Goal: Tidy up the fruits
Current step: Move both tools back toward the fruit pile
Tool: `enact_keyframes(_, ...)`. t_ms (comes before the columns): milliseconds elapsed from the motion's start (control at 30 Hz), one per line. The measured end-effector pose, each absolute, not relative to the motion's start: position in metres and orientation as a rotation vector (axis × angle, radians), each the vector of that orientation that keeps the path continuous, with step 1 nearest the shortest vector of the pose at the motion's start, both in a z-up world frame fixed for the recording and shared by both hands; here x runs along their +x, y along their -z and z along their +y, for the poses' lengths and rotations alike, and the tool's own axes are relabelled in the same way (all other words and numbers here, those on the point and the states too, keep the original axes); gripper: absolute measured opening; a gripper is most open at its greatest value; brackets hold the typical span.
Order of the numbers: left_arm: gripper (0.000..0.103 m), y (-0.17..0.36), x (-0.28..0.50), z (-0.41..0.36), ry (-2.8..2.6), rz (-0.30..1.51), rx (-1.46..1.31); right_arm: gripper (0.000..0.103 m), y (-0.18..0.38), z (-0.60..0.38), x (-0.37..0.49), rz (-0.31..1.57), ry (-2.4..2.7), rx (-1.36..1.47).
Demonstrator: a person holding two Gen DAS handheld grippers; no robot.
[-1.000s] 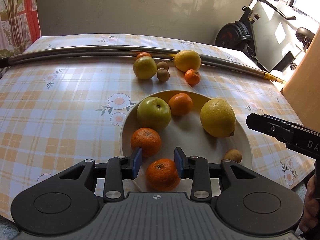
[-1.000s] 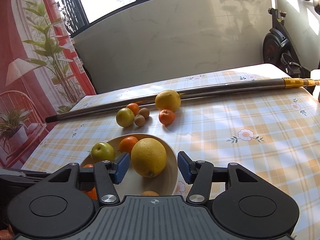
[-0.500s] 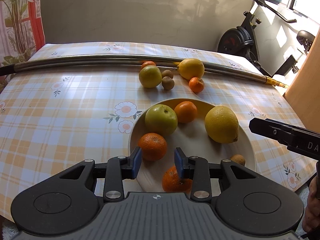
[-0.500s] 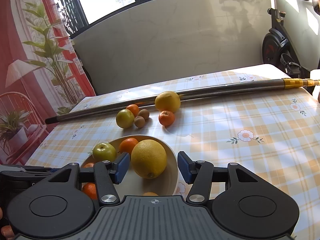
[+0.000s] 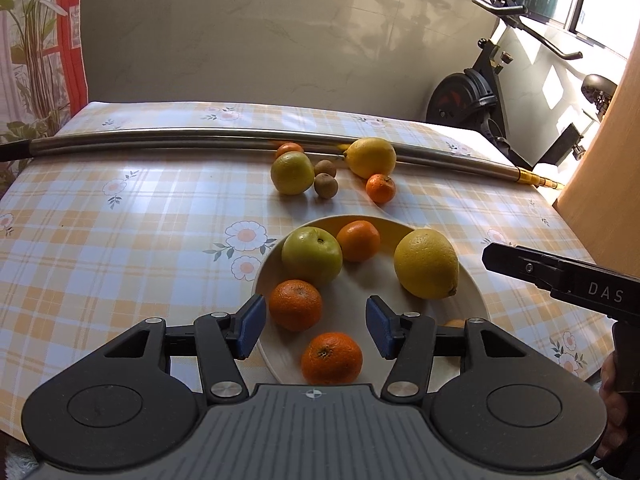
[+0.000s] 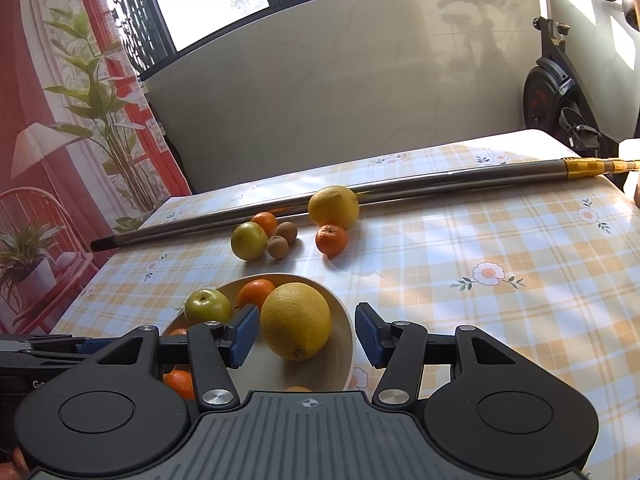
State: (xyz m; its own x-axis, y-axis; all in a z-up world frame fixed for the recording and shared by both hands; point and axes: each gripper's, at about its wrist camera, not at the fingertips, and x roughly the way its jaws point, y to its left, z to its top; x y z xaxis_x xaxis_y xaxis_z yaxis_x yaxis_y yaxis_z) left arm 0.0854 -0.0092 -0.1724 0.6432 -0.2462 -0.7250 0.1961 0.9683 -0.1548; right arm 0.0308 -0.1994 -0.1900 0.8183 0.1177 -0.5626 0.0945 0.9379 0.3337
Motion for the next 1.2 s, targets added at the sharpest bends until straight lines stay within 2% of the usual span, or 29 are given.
enact_keyframes(633,0.058,0.119,0.122,0.07,0.09,0.718,-0.104,0.051,0.176,-0.233,0.044,0.565,0.046,0.382)
enact_keyframes(1200,0.057,0.121,0.138,0.061,0.137,0.714,-0.113,0.051,0.177,-0.233,0.061,0.576,0.048,0.344)
